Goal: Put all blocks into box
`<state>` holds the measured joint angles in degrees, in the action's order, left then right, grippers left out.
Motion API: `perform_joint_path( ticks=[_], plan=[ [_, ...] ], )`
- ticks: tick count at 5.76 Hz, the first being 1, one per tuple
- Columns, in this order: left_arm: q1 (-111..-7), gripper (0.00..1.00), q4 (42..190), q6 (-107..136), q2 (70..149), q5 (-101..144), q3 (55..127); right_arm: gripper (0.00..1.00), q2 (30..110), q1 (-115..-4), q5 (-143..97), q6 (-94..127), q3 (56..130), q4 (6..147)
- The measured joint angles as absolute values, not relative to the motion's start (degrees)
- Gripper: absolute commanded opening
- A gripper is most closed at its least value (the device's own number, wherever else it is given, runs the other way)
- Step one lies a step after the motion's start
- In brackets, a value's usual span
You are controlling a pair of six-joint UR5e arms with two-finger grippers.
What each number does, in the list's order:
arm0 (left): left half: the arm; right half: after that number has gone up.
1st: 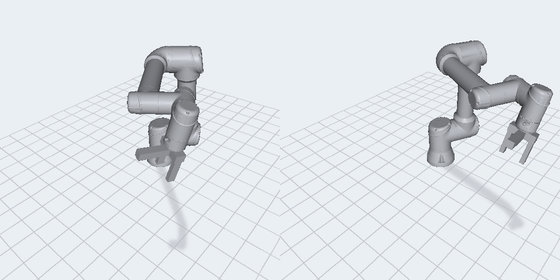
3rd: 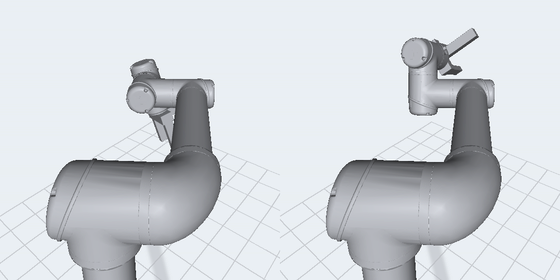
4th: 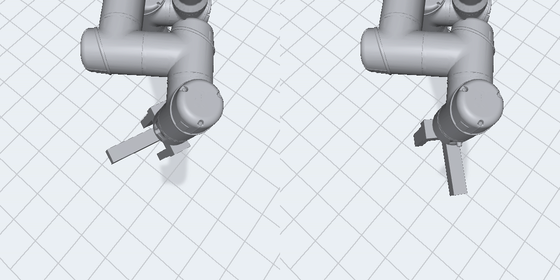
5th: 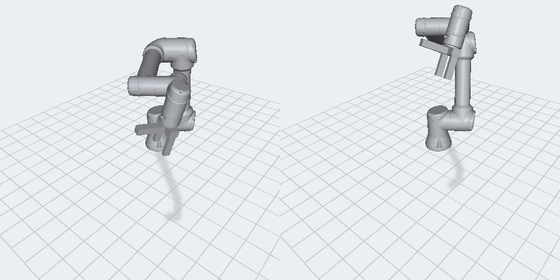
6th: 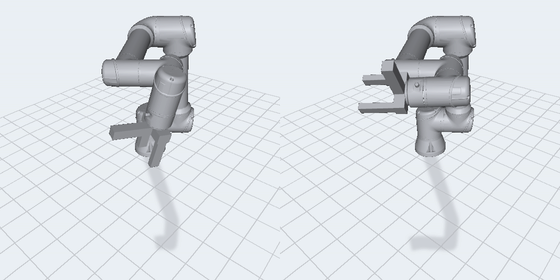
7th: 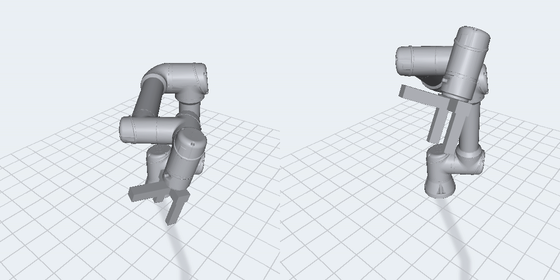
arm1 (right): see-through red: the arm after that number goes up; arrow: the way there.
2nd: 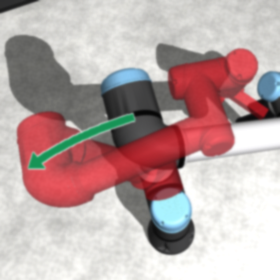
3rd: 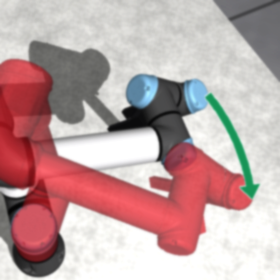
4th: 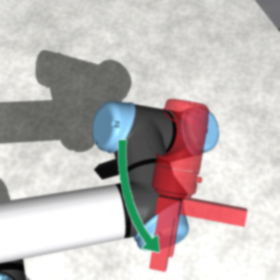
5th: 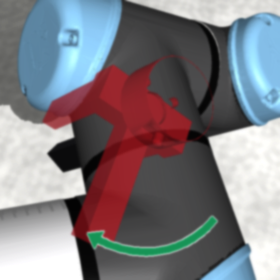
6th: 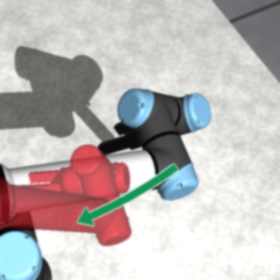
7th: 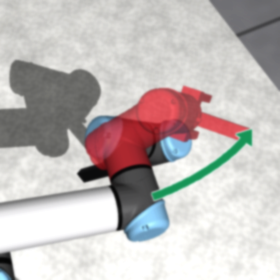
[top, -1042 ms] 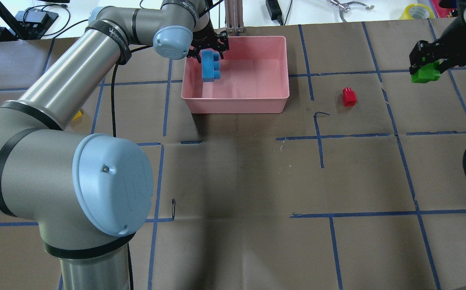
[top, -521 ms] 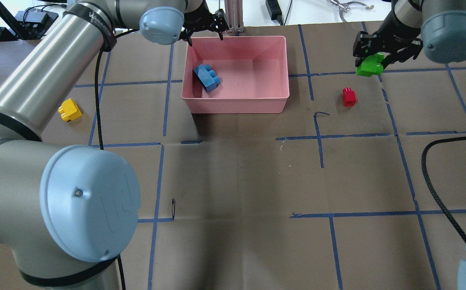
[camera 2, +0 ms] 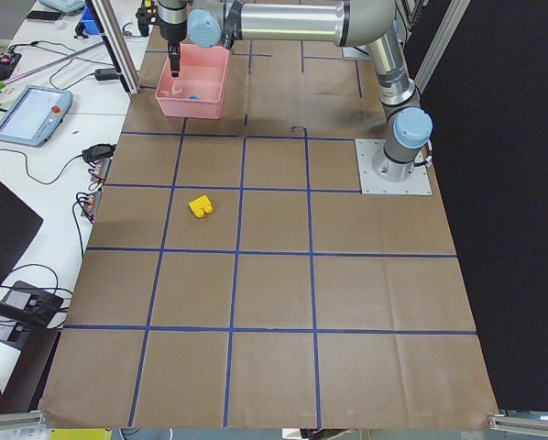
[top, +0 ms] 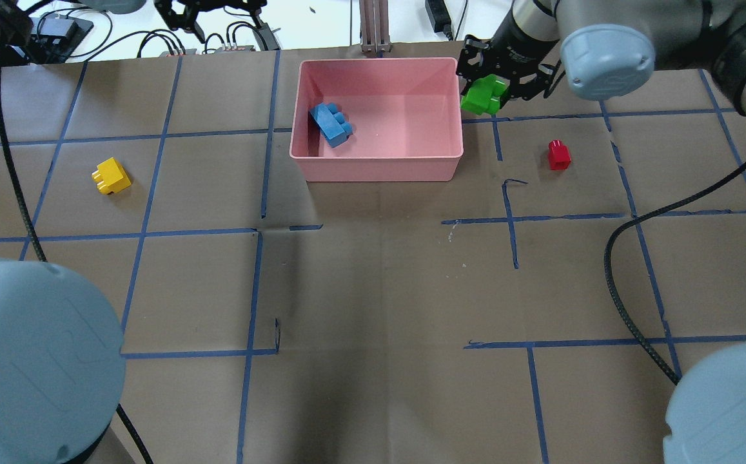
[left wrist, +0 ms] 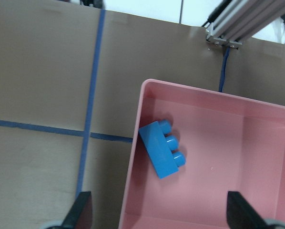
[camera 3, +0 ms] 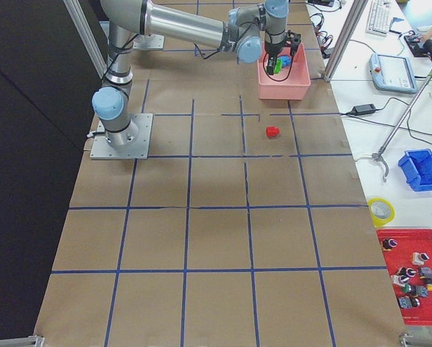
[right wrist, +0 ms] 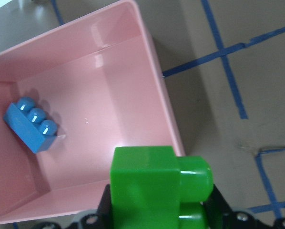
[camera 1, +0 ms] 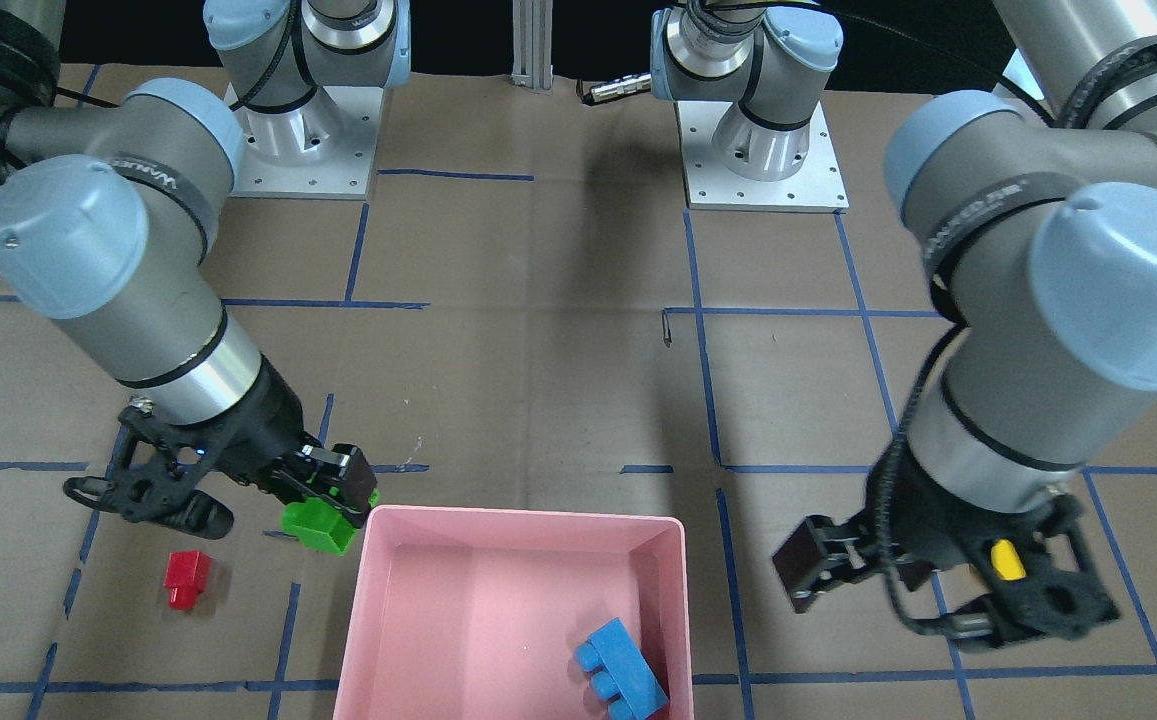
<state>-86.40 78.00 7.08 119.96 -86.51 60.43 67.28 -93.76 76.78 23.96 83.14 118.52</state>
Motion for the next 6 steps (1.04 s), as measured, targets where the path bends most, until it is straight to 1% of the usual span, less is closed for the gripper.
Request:
perform_joint_path(
  ticks=[1,3,4,5,6],
  plan=[
    [-80.59,1.0,78.23,3.13,120.1,-86.45,60.78,0.54,63.48,-96.79,76.01,28.36,80.97,123.03],
    [-70.0,0.99,77.81,1.96,123.16,-86.44,60.97,0.61,56.72,-99.92,75.79,32.08,74.85,126.1],
    [-67.35,0.99,77.07,4.98,125.85,-86.93,60.98,1.0,55.23,-100.88,75.82,34.12,73.76,126.15],
    [-66.31,0.95,76.27,9.58,127.72,-89.64,61.23,1.0,54.57,-101.48,75.87,35.96,73.42,126.05],
    [-66.01,0.96,75.33,12.34,128.54,-93.18,63.21,1.0,54.32,-101.7,75.91,36.55,73.24,125.95]
  ],
)
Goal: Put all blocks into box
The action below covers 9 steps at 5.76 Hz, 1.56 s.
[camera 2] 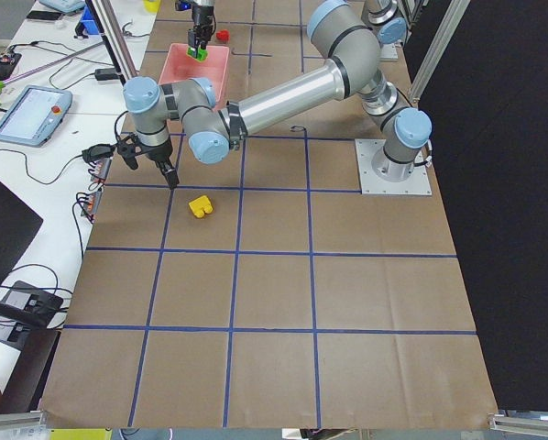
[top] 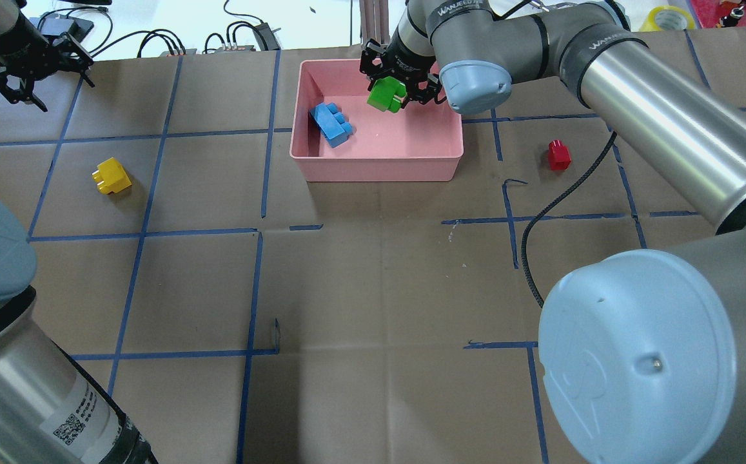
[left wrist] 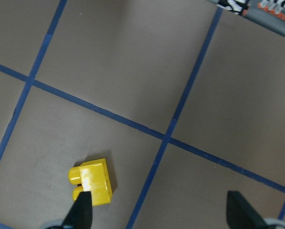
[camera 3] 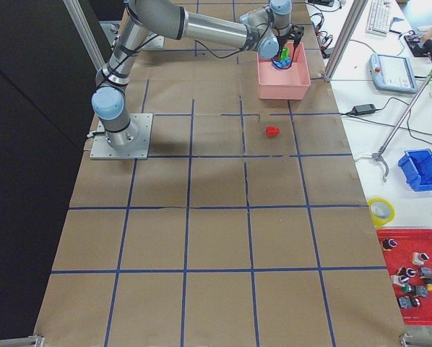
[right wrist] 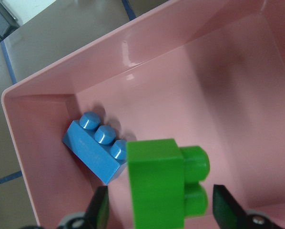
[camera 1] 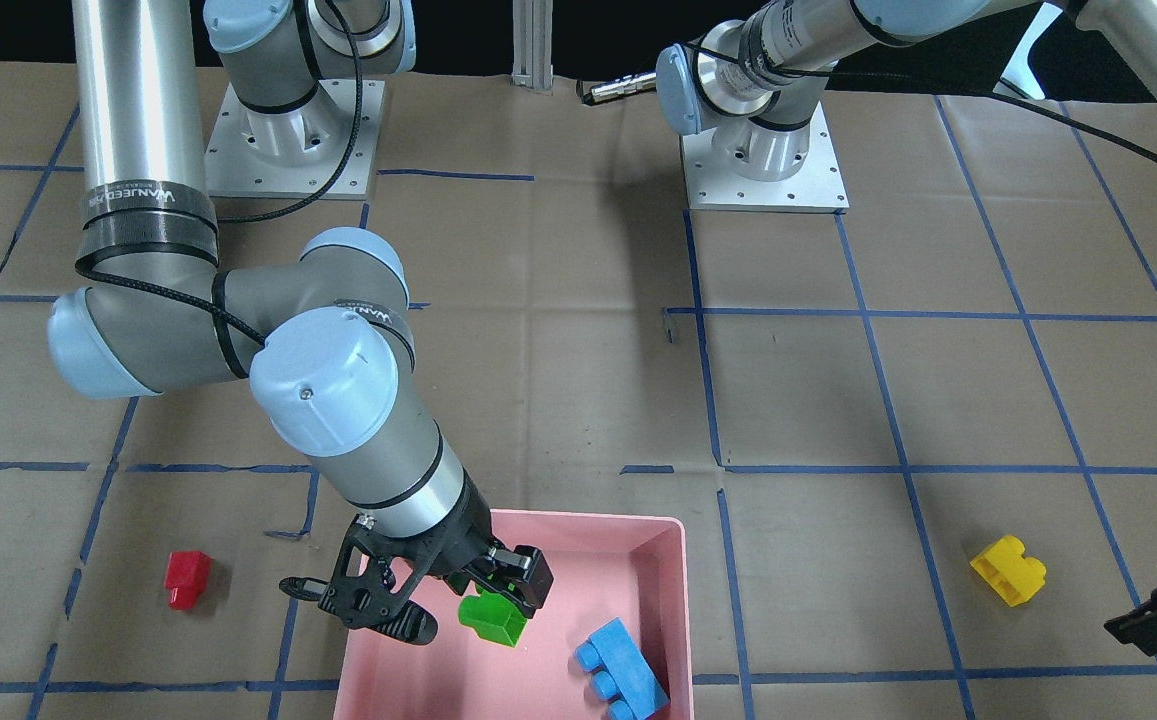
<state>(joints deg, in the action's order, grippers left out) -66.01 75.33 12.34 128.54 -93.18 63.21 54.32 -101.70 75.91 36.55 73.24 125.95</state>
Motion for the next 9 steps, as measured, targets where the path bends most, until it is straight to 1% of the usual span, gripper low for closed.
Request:
perform_joint_path(
  ticks=[1,3,4,7,9],
  plan=[
    [-65.91,0.98,71.19,13.3,128.53,-94.63,68.45,1.0,54.33,-101.73,75.93,36.49,73.04,125.77],
    [-65.81,0.99,57.31,13.56,127.49,-94.71,81.4,1.0,55.21,-101.19,76.61,32.29,73.15,124.51],
    [-65.68,0.99,53.77,13.52,127.27,-94.58,84.67,1.0,56.71,-99.7,77.91,25.97,73.57,121.83],
    [-64.6,0.99,52.38,13.33,127.56,-94.42,86.35,0.99,63.93,-90.26,83.86,0.95,74.62,106.02],
    [-64.15,0.99,52.33,13.29,127.91,-93.93,86.39,0.99,64.91,-85.28,86.01,-8.61,79.38,106.91]
  ],
)
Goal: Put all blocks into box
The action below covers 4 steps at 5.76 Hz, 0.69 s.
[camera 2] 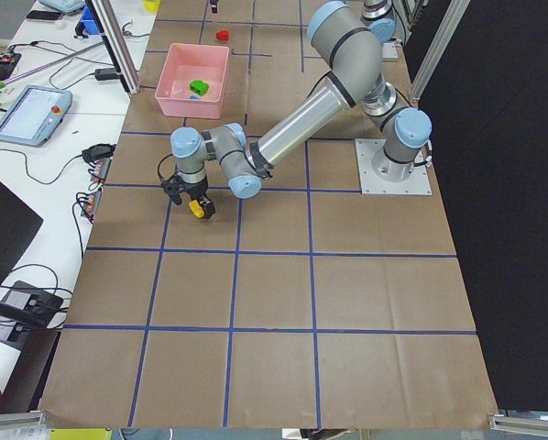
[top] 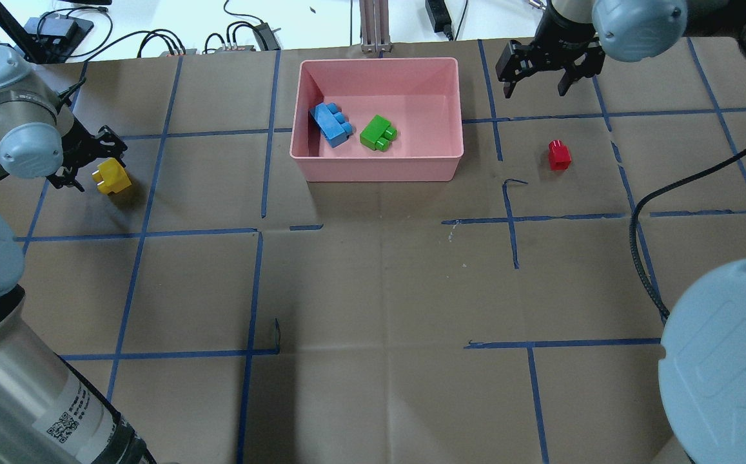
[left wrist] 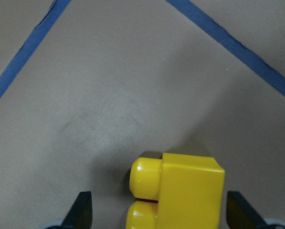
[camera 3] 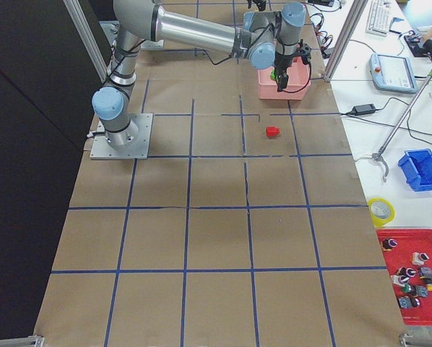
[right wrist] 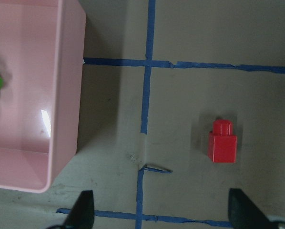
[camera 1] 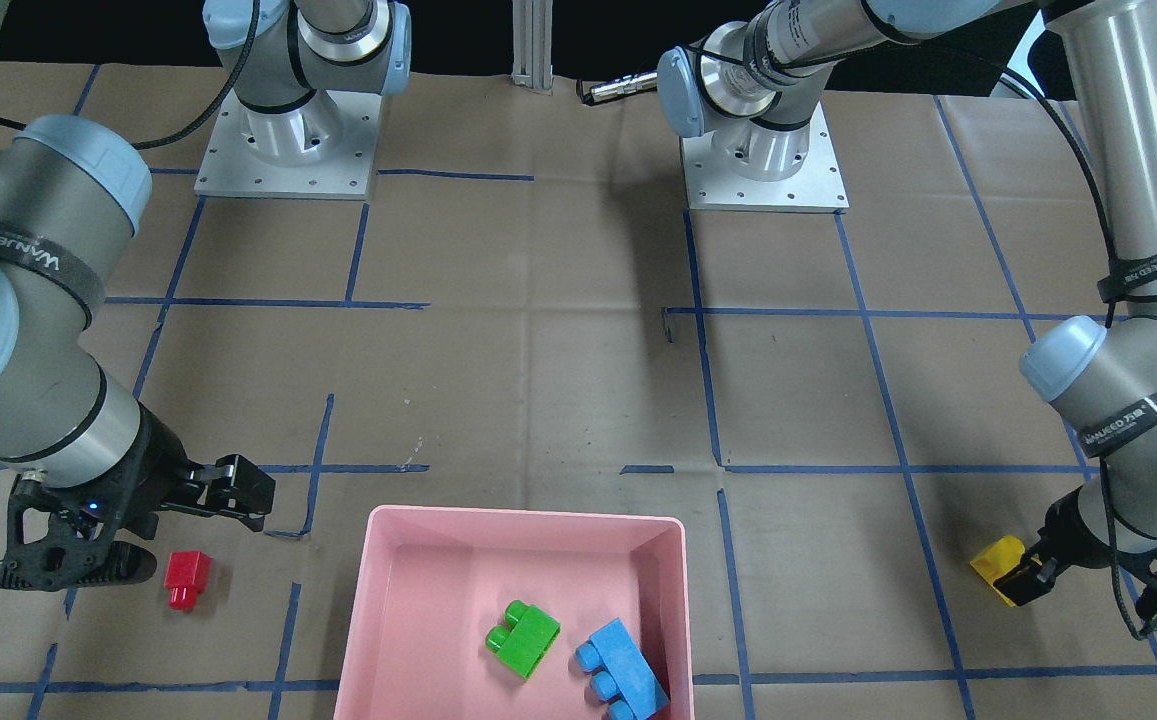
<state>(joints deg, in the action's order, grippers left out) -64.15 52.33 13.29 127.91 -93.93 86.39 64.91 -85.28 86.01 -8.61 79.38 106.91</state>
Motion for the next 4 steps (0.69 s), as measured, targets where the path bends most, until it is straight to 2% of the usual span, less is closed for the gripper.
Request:
perform_joint_path(
  ticks=[1,4],
  plan=[
    [-64.15,0.99,52.42,13.34,127.98,-92.77,86.43,0.99,64.84,-83.47,86.23,-11.54,83.85,111.75],
    [-64.0,0.81,52.58,12.65,128.22,-91.52,86.48,0.99,63.88,-79.37,86.25,-15.95,95.46,128.1]
  ],
)
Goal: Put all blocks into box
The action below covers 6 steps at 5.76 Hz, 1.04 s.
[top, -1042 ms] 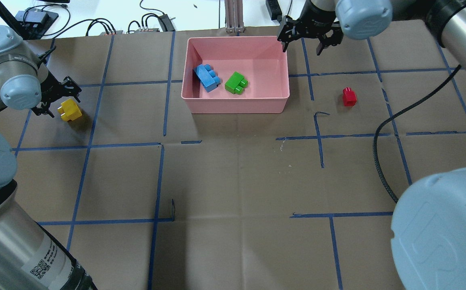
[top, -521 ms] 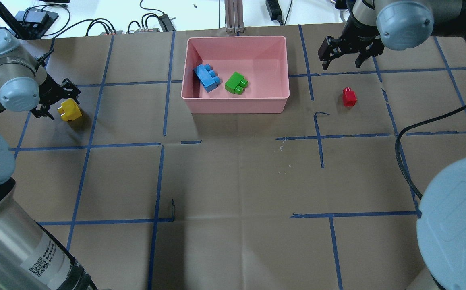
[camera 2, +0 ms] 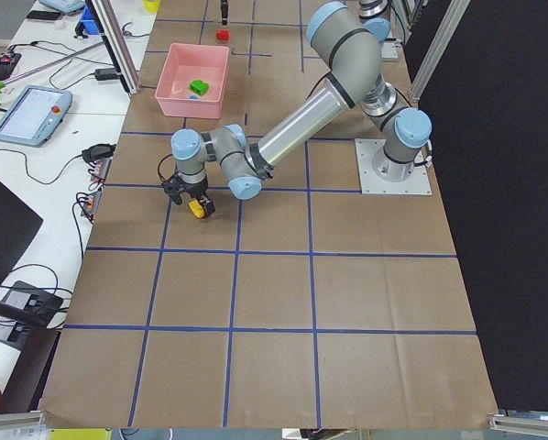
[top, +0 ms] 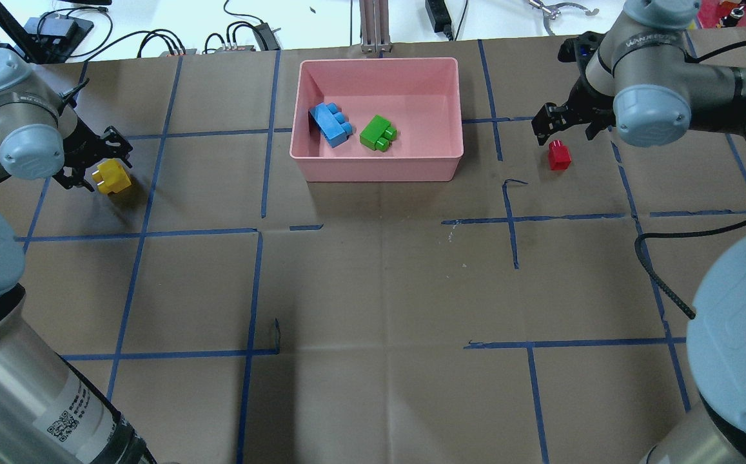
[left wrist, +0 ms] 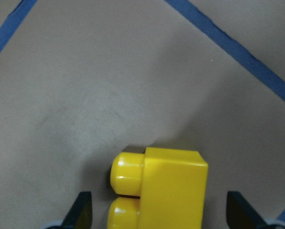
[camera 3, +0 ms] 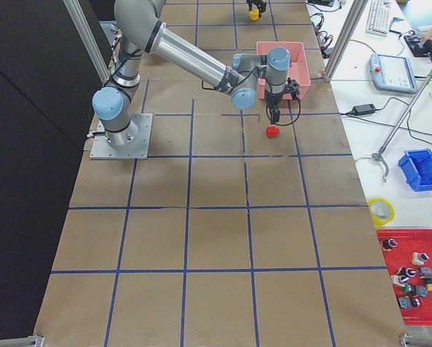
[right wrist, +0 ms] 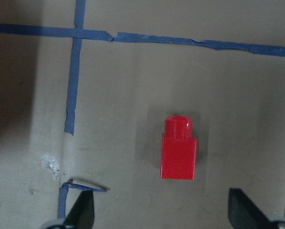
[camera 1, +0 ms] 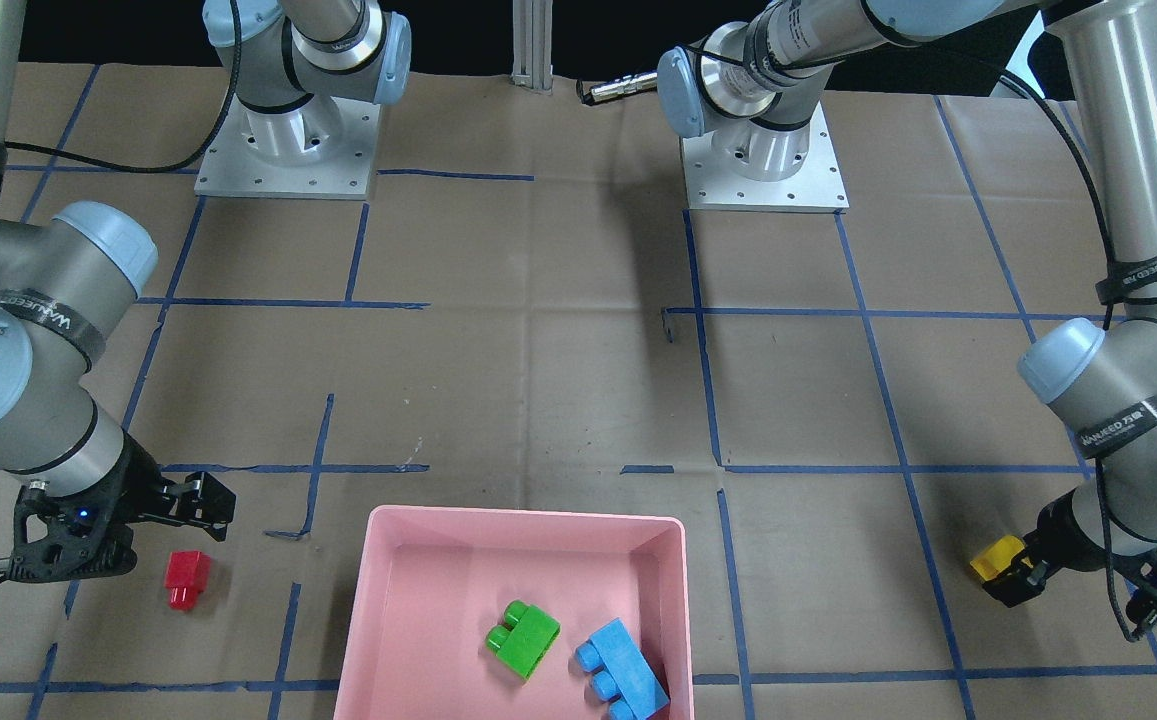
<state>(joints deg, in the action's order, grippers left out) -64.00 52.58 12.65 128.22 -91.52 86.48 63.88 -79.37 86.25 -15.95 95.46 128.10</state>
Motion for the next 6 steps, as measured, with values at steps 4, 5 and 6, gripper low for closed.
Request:
perform_joint_path(
  ticks=[4,5,6],
  plan=[
    [-63.77,0.28,53.69,11.48,128.25,-91.62,86.48,0.99,58.86,-78.2,86.4,-16.24,96.44,134.65],
    [-63.83,0.26,54.46,11.34,127.91,-91.65,86.4,0.98,58.13,-77.72,86.6,-16.26,96.29,134.92],
    [-63.91,0.25,55.32,11.28,127.2,-91.66,85.79,0.96,57.77,-77.57,86.91,-16.18,96.34,135.1]
  ],
)
